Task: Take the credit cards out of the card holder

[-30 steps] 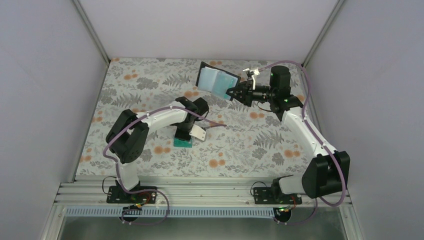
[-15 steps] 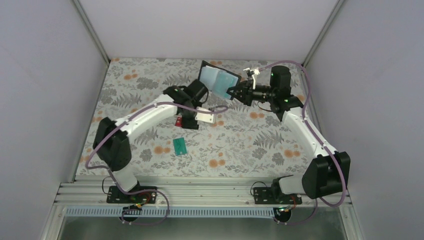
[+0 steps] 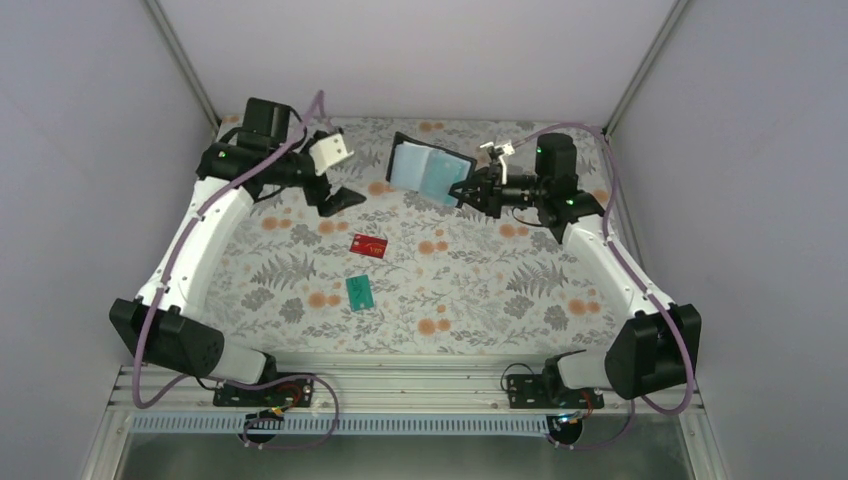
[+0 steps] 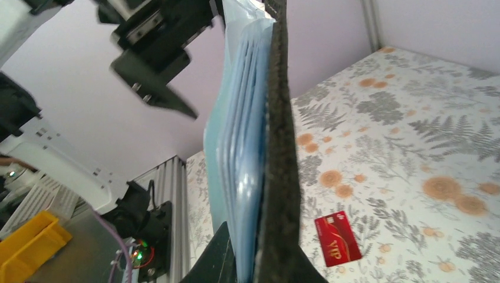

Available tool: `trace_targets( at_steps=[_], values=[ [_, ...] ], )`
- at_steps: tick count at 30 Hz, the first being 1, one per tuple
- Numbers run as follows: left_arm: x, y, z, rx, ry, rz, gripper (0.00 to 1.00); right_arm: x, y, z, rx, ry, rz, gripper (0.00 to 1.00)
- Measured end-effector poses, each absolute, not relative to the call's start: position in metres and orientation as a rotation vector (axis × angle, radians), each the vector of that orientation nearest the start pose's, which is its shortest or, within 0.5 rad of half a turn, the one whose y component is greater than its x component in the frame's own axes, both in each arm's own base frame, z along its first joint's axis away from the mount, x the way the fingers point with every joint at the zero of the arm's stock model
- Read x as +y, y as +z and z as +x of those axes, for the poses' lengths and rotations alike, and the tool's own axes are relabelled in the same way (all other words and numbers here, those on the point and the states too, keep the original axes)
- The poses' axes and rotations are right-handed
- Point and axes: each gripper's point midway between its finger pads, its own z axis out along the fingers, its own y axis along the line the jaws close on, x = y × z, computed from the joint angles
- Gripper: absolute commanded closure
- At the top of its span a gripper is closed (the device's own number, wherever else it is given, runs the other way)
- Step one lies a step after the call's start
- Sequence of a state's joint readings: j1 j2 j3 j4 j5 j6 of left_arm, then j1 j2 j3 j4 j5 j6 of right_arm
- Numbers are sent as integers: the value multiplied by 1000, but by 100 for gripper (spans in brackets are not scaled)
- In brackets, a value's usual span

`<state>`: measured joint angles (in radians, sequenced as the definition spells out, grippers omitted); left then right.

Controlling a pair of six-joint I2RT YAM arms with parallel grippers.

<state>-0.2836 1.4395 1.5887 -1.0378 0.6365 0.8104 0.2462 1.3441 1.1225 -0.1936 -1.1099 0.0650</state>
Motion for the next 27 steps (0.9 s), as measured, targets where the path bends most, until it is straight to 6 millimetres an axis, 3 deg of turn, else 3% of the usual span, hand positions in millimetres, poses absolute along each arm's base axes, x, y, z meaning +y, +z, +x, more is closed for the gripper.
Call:
trace_targets(
  at_steps=[5,10,16,21,27],
  values=[
    [-205,327,327,1789,-690,1202,0,256,317,282,1696,1338,-993,95],
    [-223,324,312,1765,-911,1171,0,269,318,269,1667,1360,-1053,95],
    [-242,332,292,1704,-1048,1215,0,287,321,261,1637,1377,-1120,96],
    [-244,335,283,1669,-1090,1248,0,292,320,267,1666,1346,-1090,96],
    [-250,331,290,1708,-1026,1232,0,307,319,286,1758,1271,-954,96]
  ],
)
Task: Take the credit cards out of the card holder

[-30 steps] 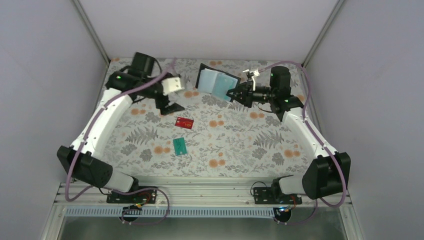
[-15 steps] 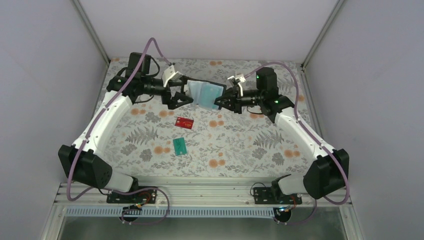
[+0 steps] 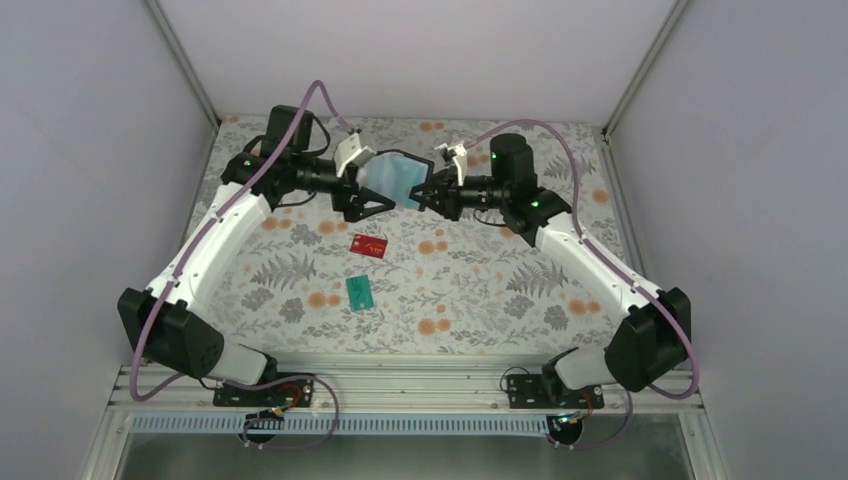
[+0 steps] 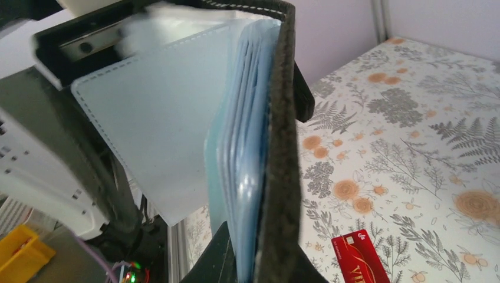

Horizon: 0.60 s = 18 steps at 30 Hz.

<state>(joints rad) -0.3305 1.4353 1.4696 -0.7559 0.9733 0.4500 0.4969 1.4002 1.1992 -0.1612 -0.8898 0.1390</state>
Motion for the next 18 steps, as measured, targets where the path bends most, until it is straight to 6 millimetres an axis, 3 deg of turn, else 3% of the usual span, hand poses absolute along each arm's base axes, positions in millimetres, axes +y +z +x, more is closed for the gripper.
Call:
trace_targets(
  at_steps=[11,18],
  values=[
    [-256,309,335,1847,-744,1154,0,315,311,311,1880,1173,-756,96],
    [-269,297,335,1868,-692,1182,0,315,303,317,1925,1170,-706,96]
  ],
)
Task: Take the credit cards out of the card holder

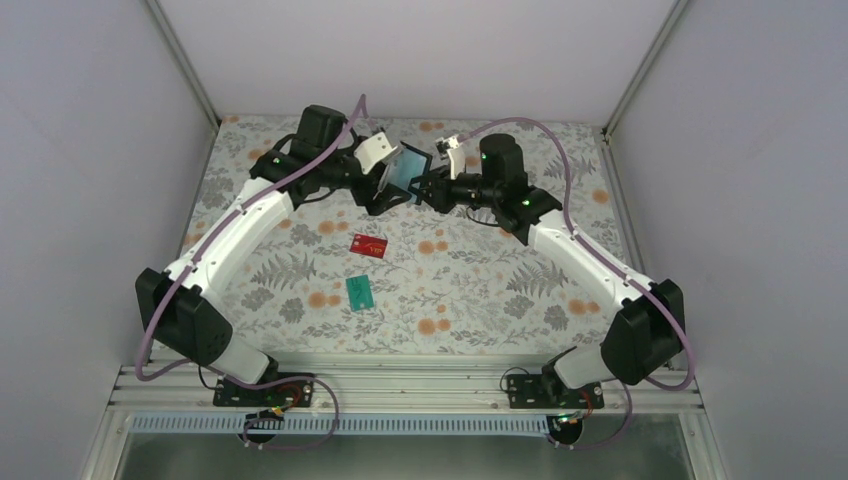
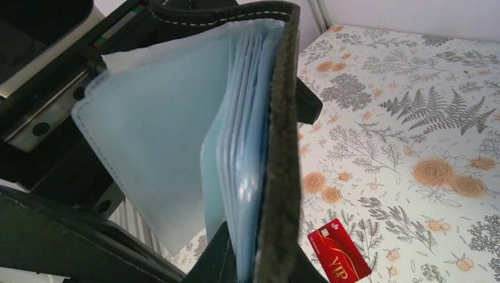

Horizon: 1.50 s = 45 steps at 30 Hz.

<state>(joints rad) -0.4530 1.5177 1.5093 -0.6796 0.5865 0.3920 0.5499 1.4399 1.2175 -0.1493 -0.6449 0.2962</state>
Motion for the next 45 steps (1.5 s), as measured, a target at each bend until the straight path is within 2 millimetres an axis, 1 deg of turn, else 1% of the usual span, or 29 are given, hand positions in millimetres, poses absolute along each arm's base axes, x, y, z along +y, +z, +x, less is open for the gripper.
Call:
trace_targets(
  at_steps=[4,7,13,17,18,20,21,23,26,28,29,30,32,33,36,39,43,44,45],
  values=[
    [-269,297,338,1863,-664,1183,1,316,305,316,1928,1178,-702,96],
    [-266,296,343,1868,-626,1172,6,317,309,315,1916,1185,-713,96],
    [-262,295,346,1879,-585,1164,13,316,307,316,1915,1168,-730,96],
    [-254,297,349,1884,-572,1147,20,315,309,315,1904,1156,-755,96],
    [-250,298,350,1884,-570,1141,23,315,309,315,1900,1155,-762,96],
    [-244,301,350,1880,-582,1136,31,316,310,312,1892,1161,-783,96],
    [-240,302,349,1876,-591,1138,37,316,311,310,1888,1168,-795,96],
    [-237,303,345,1871,-622,1146,53,317,312,306,1879,1183,-821,96],
    [-237,306,334,1851,-696,1174,82,318,315,301,1856,1199,-865,95],
    [-237,308,328,1843,-750,1182,96,318,315,300,1843,1202,-888,93],
    [-236,310,325,1836,-775,1186,97,317,316,299,1835,1204,-900,91],
    [-234,311,324,1831,-787,1184,97,316,316,298,1829,1216,-913,86],
    [-230,315,322,1817,-819,1180,97,314,319,295,1804,1240,-940,73],
    [-229,317,320,1807,-840,1184,98,314,321,292,1793,1252,-952,69],
    [-225,320,315,1801,-863,1184,98,309,331,283,1739,1278,-989,59],
    [-224,321,308,1791,-909,1195,98,303,343,278,1681,1281,-1007,56],
    [-227,322,300,1779,-964,1211,98,302,349,274,1638,1296,-1025,56],
    [-227,322,298,1778,-976,1213,98,302,349,273,1634,1302,-1027,56],
    [-227,323,297,1777,-984,1214,98,303,348,273,1637,1309,-1025,61]
  ],
)
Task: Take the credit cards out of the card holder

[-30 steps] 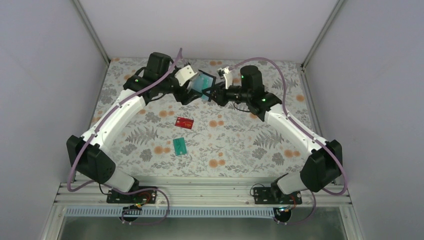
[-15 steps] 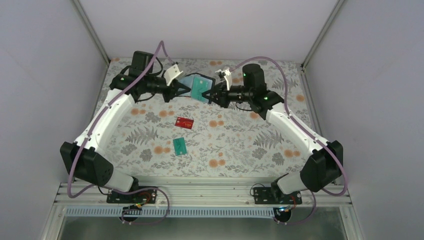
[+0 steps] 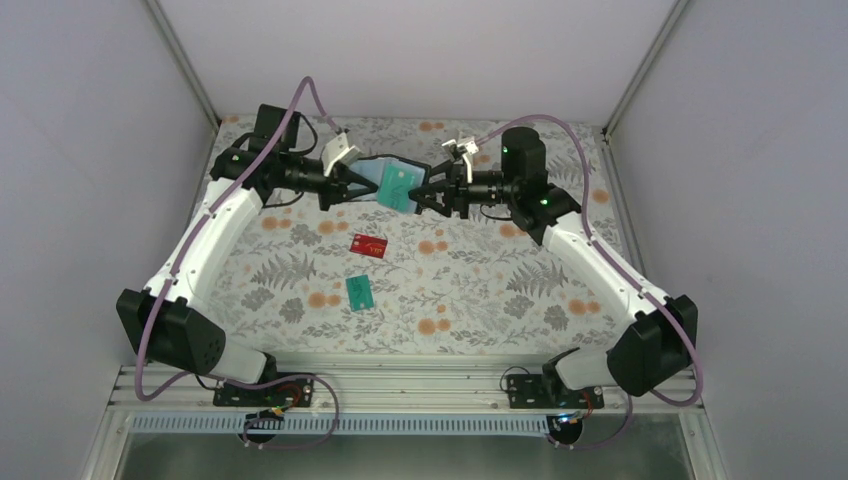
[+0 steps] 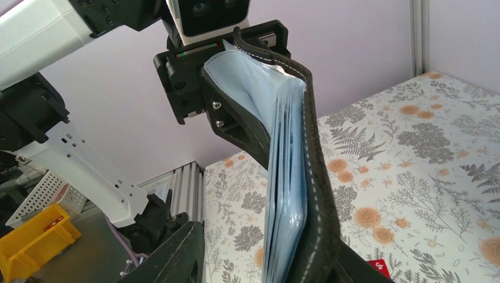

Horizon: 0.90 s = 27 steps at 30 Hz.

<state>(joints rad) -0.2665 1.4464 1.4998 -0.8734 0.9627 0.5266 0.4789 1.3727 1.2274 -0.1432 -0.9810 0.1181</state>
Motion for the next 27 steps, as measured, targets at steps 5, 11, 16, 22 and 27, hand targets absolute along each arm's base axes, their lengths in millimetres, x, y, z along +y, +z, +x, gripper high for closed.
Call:
trace_targets(
  at_steps=[5,11,16,22,27],
  values=[
    [-228,324,294,1768,-1007,1219,98,305,346,274,1628,1337,-1025,96],
    [-221,325,298,1791,-1019,1177,71,303,345,276,1631,1340,-1018,96],
    [-186,328,335,1868,-906,995,61,296,335,288,1695,1300,-955,96],
    [-100,319,393,1998,-692,653,57,277,304,331,1945,1102,-688,96],
    [-92,316,398,2019,-664,624,56,260,270,358,2122,895,-491,96]
  ],
)
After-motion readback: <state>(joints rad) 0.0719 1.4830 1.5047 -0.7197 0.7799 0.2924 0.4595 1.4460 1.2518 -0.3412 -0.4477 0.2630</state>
